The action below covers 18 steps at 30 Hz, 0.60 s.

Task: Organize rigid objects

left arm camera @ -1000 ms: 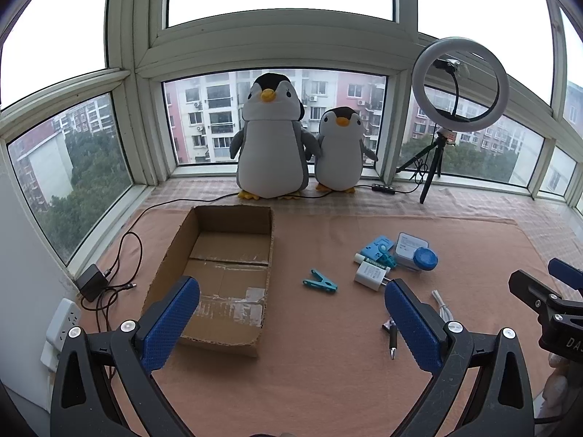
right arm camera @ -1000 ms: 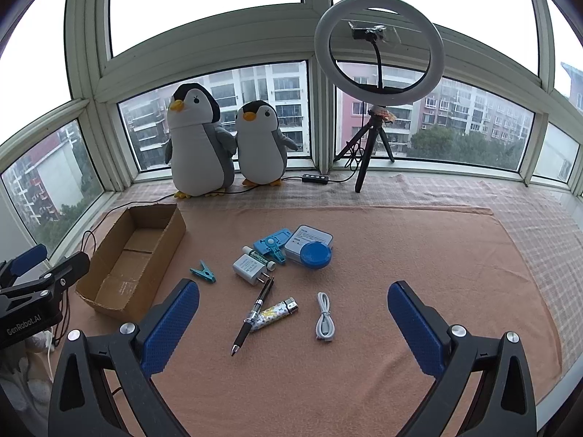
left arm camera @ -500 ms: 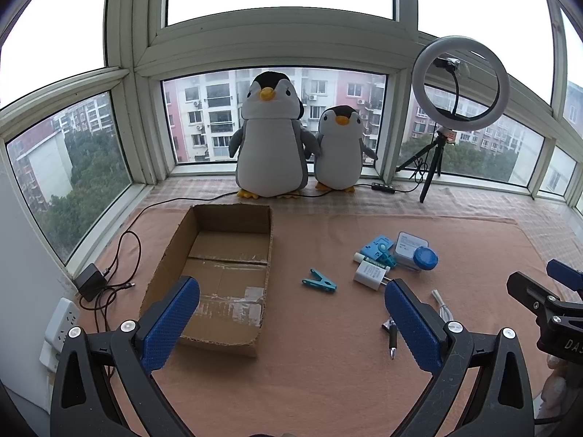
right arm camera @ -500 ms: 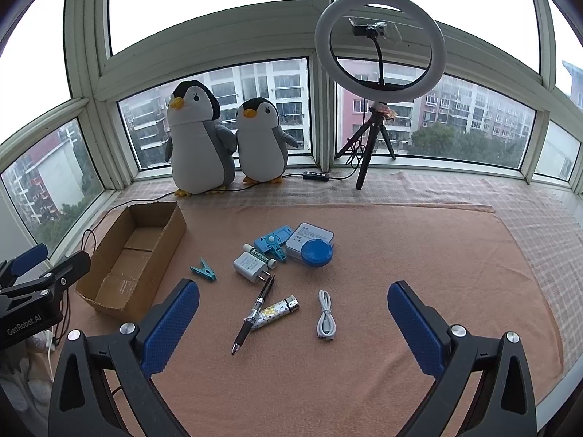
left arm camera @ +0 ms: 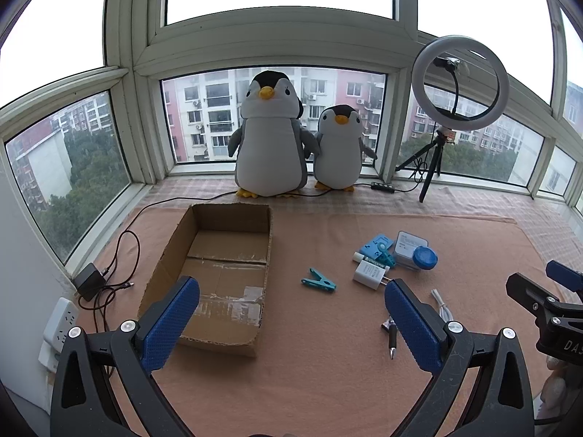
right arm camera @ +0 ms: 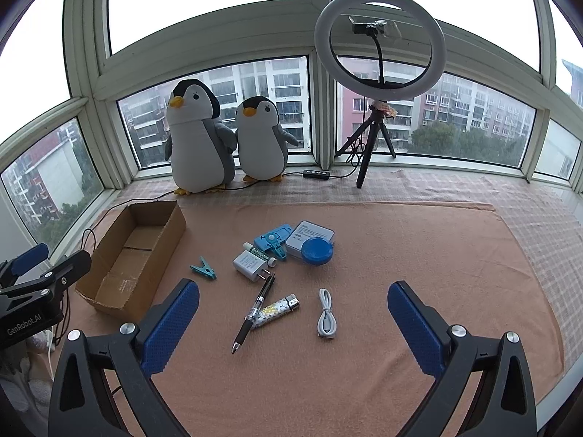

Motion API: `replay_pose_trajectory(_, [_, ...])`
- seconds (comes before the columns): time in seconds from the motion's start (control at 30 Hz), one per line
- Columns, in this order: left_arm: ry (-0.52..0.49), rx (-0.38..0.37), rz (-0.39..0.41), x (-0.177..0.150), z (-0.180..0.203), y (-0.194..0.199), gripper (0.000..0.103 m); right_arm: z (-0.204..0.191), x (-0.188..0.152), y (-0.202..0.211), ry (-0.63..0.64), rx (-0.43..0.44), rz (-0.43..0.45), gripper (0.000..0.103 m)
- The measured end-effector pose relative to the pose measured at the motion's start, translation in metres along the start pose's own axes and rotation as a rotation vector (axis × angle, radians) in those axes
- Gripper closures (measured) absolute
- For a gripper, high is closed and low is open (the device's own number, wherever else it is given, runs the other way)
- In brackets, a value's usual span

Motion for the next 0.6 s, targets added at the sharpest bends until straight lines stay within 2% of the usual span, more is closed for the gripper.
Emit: replay_pose_trajectory(0.6, [0.0, -0.003, -0.002, -0.0018, 0.0005, -0.0018, 0.0, -0.0007, -0.0002, -0.001, -0.001, 0.0, -0.004, 0.001])
Point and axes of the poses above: each gripper's, at about its wrist camera, not at the fingertips, and y roughly against the way its jaws point, z to its right, x to its top, the point moved 1 cm from there along -y, roughly the way its jaws point, and after that the axes turned 7 degrees about y, right-handed, at the moved point
